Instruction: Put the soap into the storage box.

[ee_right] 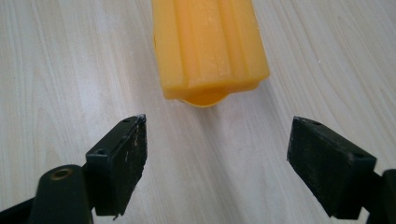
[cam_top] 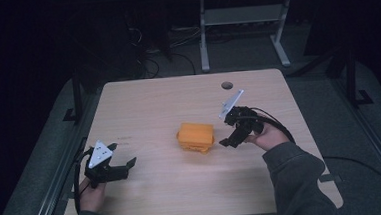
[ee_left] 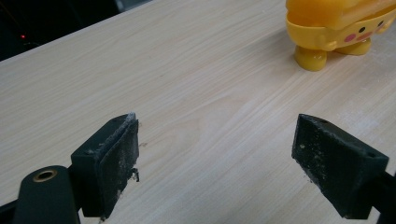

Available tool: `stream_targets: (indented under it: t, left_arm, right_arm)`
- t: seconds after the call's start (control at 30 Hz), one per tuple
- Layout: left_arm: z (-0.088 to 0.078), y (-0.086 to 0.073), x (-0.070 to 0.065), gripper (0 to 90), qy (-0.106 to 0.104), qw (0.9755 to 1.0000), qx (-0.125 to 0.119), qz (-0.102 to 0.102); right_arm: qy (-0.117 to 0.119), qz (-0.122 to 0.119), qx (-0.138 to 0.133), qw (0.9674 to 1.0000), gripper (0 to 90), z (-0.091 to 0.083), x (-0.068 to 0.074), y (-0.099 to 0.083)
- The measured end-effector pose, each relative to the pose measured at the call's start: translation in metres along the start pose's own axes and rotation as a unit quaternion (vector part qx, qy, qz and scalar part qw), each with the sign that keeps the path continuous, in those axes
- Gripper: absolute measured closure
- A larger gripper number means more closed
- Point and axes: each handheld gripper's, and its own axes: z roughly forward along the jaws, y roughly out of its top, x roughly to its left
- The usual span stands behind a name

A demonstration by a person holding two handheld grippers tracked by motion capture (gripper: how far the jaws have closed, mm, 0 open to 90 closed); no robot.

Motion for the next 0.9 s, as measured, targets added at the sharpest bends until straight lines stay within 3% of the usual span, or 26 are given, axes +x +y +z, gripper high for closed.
stream_targets:
  t: [0.47,0.9]
  left_arm:
    - [0.001,0.000,0.000,14.1,0.000,1.0000,0.000,0.000]
    - [0.000,0.000,0.000,14.1,0.000,1.0000,0.001,0.000]
  right_arm:
    - [0.007,0.024,-0.004,0.9997,19.5,-0.001,-0.001,-0.018]
    - [0.001,0.029,-0.002,0.9996,19.7,-0.002,0.001,-0.028]
